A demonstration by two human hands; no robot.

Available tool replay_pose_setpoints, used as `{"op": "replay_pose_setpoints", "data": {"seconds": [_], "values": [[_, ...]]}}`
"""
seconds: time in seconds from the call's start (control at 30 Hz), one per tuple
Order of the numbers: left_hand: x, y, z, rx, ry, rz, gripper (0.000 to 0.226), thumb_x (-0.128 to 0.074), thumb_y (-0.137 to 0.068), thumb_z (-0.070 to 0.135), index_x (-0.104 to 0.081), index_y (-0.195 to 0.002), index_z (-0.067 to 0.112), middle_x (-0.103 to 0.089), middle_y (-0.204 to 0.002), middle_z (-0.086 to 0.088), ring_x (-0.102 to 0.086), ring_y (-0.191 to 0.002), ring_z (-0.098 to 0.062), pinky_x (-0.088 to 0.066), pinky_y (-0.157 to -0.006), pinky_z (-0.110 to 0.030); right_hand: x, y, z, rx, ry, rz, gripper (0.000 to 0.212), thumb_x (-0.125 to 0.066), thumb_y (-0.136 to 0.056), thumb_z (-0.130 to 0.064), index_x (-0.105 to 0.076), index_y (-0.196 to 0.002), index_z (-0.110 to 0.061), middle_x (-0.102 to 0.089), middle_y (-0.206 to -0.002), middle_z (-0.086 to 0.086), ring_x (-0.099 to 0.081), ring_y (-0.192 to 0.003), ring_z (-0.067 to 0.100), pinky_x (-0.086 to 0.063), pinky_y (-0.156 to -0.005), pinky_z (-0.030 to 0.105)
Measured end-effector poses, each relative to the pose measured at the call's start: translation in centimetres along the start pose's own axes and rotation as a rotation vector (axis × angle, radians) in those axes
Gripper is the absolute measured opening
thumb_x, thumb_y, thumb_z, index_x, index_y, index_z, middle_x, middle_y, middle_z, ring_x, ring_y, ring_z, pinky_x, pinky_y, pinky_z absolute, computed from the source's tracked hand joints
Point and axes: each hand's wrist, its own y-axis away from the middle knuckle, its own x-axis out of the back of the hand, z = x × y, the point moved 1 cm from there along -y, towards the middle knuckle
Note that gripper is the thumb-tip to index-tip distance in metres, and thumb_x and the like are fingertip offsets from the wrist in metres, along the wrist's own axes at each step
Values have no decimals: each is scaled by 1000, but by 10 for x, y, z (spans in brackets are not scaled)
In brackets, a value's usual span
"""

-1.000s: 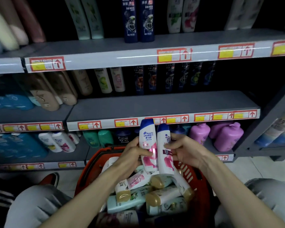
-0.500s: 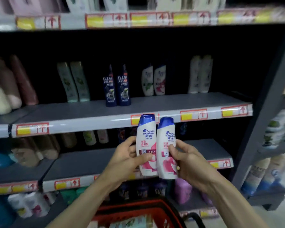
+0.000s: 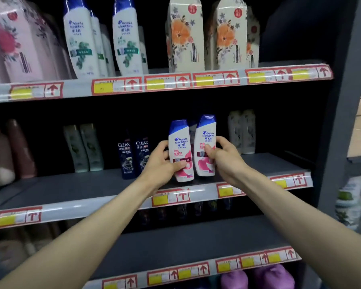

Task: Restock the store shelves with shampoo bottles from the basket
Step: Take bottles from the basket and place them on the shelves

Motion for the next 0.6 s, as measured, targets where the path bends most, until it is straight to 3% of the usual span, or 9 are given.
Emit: {"op": "replay_pose_setpoints", "data": {"seconds": [0.2,0.37,0.47,0.53,0.6], "values": [[-6,-47,-35,-8,-192,25,59,-69,-92,-5,-42,-139,19,-69,-126,-5,-68,-117,-21,-55,-102,-51,-6,-49,30,16,142,-2,33,-53,-105,-7,-45,-136,-14,-71,-102,9,-70,-60,0,-53,-51,17],[-8,-68,-50,21,-229,13,53,-63,-99,3,-34,-138,21,-66,-128,-5,-66,-117,-19,-54,-105,-47,-5,-69,42,-14,231,-37,38,-54,-106,-18,-43,-142,-22,-71,-116,6,-74,-96,18,-63,-76,35],[-4,-74,-53,91,-359,25,53,-73,-95,20,-37,-133,20,-68,-127,-1,-65,-112,-15,-52,-105,-41,1,-71,41,-49,488,17,46,-69,-97,-32,-47,-137,-21,-70,-116,1,-69,-105,21,-57,-97,42],[1,-74,-55,139,-539,84,60,-83,-86,34,-49,-132,16,-69,-122,2,-65,-114,-18,-51,-103,-38,4,-69,42,-54,721,77,55,-81,-85,-41,-51,-127,-19,-67,-115,0,-66,-108,21,-54,-97,40],[3,-74,-58,158,-659,117,53,-85,-83,41,-65,-125,16,-72,-120,-1,-67,-113,-22,-53,-100,-38,4,-66,44,-37,829,129,54,-85,-81,-43,-57,-118,-15,-67,-117,5,-65,-109,25,-55,-93,39]]}}
